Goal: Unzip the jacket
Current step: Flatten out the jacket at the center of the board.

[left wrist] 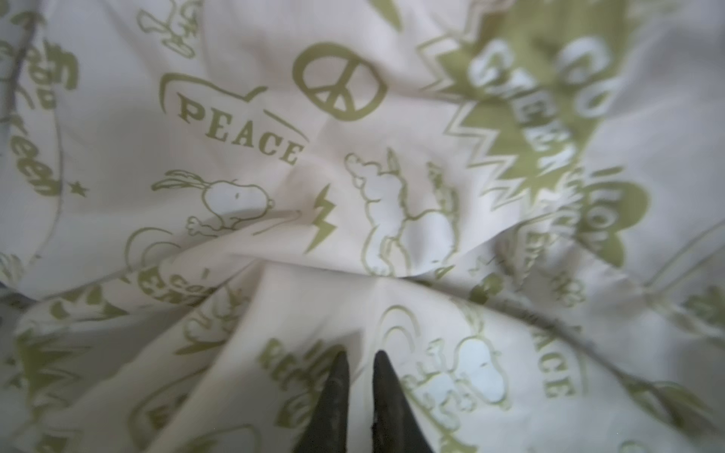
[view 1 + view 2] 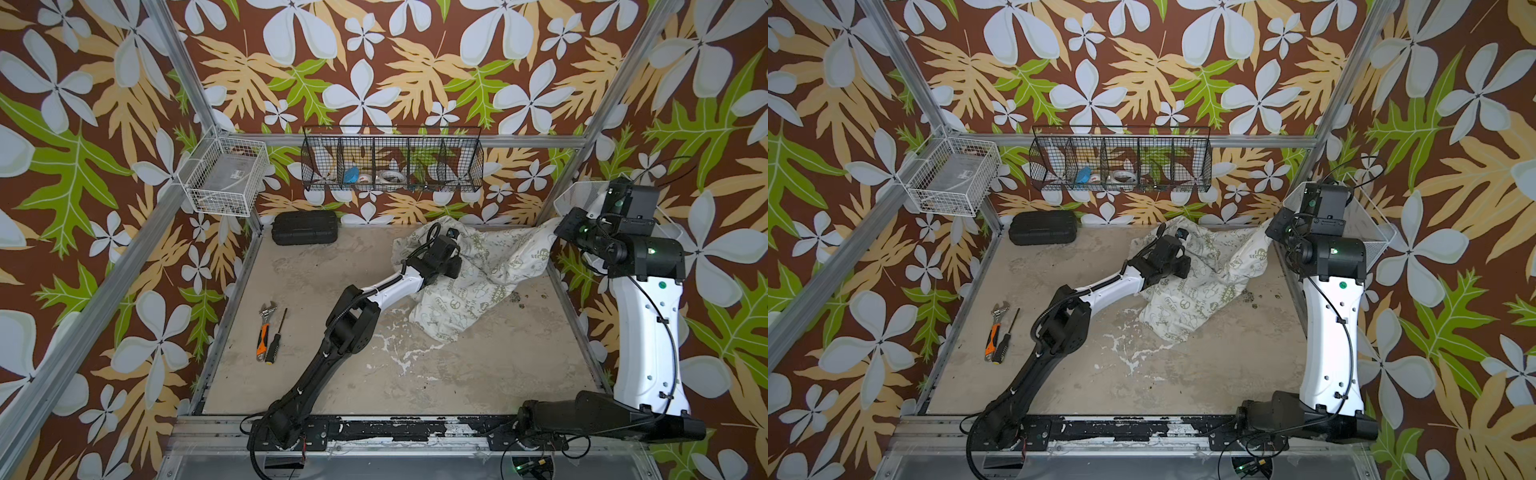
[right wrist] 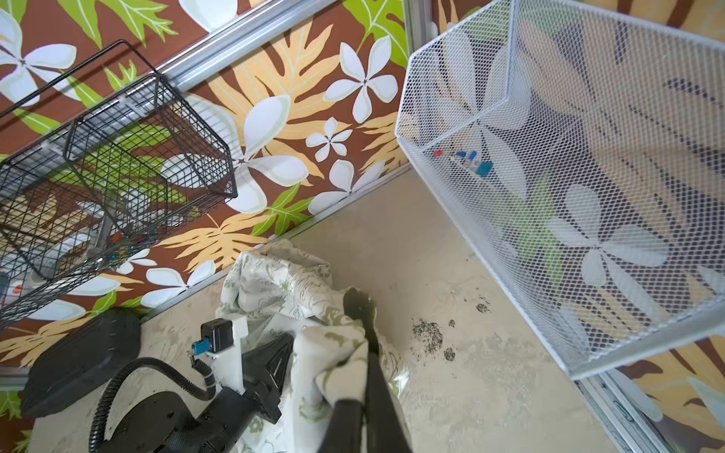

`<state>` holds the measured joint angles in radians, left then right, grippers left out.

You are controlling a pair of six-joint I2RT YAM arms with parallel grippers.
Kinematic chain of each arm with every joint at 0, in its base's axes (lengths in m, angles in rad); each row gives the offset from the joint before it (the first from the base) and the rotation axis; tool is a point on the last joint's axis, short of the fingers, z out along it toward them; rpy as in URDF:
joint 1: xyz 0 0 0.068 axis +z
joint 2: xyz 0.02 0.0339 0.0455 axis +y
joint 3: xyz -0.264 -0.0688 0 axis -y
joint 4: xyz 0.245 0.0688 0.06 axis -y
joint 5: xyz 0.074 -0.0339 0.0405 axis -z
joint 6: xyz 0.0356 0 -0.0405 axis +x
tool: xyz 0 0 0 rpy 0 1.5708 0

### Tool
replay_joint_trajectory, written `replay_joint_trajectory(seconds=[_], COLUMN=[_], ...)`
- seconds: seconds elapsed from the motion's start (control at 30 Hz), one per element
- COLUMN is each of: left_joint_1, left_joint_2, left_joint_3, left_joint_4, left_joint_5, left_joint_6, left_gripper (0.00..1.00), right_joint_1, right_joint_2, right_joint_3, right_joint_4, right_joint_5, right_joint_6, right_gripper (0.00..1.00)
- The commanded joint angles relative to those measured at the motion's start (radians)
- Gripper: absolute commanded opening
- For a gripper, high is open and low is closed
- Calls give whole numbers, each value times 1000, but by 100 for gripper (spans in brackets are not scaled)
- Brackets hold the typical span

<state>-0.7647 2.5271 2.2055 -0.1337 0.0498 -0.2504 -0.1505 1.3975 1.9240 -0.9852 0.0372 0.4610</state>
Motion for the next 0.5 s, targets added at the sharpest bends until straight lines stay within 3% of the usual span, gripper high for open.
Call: replay_joint_trajectory(seconds=[0.0, 0.03, 0.07, 0.17, 0.3, 0.47], left_joint_1=[34, 32, 29, 25, 24, -22], left_joint_2=[14, 11, -7, -168, -557, -980], left_joint_3=[6, 18, 11, -184, -709, -1226], left_joint_4=[87, 50, 2, -68, 87, 324], left_joint_5=[140, 118, 65, -105, -295, -290], left_joint_6=[-108, -82, -50, 50, 115, 153], left_gripper=[71, 97, 100, 100, 100, 100], right_joint_1=[-3, -3, -4, -3, -3, -3], right_joint_2=[34, 44, 57, 90, 115, 136], right_joint_3=[47, 57, 64, 70, 60, 86], right_joint_4=[-17, -18, -20, -14, 20, 49], right_joint_5=[88, 91, 88, 36, -87, -190], right_joint_6=[12, 10, 10, 14, 22, 44], right_gripper=[4, 5, 6, 6, 0, 0])
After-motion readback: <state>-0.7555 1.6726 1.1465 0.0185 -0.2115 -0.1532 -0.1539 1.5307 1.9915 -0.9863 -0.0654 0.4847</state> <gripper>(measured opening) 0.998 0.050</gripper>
